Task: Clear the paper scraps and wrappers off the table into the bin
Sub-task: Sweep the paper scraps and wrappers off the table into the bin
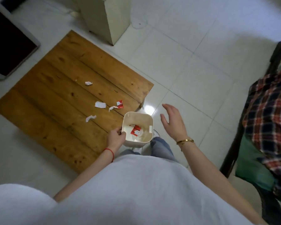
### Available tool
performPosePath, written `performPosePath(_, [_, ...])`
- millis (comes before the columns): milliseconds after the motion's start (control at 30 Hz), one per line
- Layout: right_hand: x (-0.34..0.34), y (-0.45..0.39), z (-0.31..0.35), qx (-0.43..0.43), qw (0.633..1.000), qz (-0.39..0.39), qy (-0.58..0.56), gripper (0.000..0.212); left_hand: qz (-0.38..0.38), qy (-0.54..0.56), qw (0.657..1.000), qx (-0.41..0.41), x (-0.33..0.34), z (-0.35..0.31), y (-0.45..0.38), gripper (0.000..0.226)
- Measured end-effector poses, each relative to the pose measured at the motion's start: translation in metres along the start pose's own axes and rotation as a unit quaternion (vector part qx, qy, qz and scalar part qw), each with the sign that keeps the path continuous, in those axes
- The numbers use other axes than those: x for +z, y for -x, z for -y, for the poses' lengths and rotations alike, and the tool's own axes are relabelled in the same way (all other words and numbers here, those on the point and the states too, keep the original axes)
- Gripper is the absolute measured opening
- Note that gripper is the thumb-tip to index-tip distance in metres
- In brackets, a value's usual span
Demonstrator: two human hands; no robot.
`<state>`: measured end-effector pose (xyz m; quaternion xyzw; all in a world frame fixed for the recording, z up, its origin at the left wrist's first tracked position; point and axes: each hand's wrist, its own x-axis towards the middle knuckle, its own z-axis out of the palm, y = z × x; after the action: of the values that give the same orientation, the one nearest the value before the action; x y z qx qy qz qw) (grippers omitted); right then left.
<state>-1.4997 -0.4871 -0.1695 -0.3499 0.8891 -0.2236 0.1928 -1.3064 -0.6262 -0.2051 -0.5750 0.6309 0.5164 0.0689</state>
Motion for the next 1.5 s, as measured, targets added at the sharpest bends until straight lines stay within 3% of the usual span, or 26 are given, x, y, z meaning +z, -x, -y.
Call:
performPosePath(233, [0.006,-0.089,-0.007,-0.144,0.982,0.115,0.036,0.043,-0.094,0.085,0.988,-0.089,0.036,0.003,-0.007,0.032])
performPosePath(500, [0.053,-0.161,-0.006,-0.276,0.926,0.239,0.095,0.046,-0.197,0.202,0.942,-0.182,0.1,0.013,-0.019,0.03])
performPosePath(767, [0.137,-0.211,-0.003,-0.407,0.851,0.299,0.144,0.045,-0.23,0.218,0.916,-0.247,0.154,0.049,-0.048,0.031])
performPosePath(1100, [0.239,-0.23,-0.009,-0.471,0.785,0.366,0.168,0.057,-0.245,0.276,0.887,-0.277,0.199,0.09,-0.104,0.033])
performPosePath(1333, [0.244,-0.217,-0.031,-0.513,0.757,0.36,0.186,0.054,-0.253,0.297,0.871,-0.299,0.202,0.099,-0.126,0.033])
performPosePath(1500, [0.218,-0.188,-0.057,-0.584,0.675,0.413,0.18,0.05,-0.265,0.318,0.856,-0.31,0.194,0.097,-0.13,0.032])
